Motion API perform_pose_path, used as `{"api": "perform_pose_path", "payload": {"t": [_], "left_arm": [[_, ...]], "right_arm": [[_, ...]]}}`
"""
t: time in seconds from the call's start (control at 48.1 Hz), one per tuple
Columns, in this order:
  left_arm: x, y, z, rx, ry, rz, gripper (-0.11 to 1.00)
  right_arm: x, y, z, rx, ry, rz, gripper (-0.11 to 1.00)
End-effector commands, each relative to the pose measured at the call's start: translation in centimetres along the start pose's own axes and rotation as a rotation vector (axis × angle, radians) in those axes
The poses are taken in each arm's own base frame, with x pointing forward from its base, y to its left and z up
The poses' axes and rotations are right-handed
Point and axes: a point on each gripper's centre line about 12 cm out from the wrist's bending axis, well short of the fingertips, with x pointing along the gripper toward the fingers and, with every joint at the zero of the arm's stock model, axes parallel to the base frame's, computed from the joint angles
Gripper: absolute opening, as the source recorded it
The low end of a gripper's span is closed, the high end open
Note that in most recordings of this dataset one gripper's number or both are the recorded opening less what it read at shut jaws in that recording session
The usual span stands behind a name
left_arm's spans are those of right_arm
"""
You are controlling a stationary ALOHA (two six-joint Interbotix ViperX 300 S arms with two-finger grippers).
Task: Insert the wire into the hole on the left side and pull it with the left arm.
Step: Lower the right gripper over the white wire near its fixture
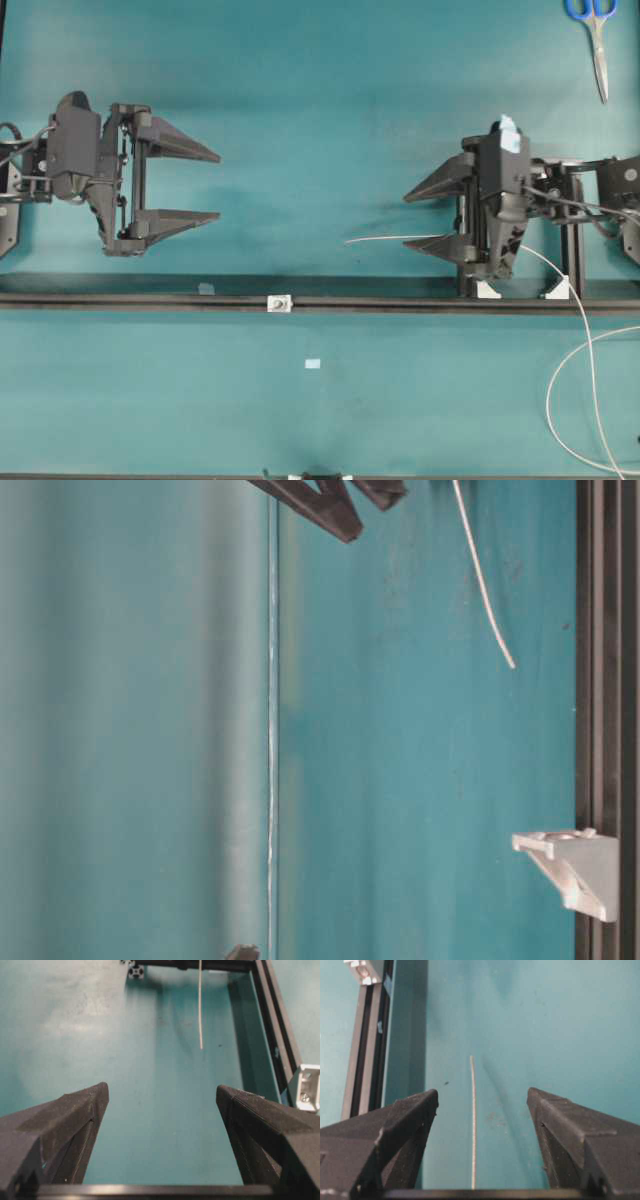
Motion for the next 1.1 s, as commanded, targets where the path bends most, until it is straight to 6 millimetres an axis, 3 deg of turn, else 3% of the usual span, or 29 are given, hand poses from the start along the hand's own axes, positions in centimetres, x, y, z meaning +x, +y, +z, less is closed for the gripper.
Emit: {"api": "perform_pose_path", "payload": {"t": [0.0,0.395,1.08], "left_arm": [[0.4,0.2,0.8,-0.003,-0.029,0.009,0.77],[1.0,0.3,0.5,-0.003,-0.011,0.011,0.77],[1.2,0.3,0.6,-0.004,-0.012,0.013,0.77]], "right_arm": [[0.6,0.7,0.7,-0.005,-0.002,0.012,0.72],[2.8,0.5,-0.3,0.021,0.057,-0.005,0.71],[3.5,-0.5,-0.7,0.034,0.137,-0.054,0.70]]}}
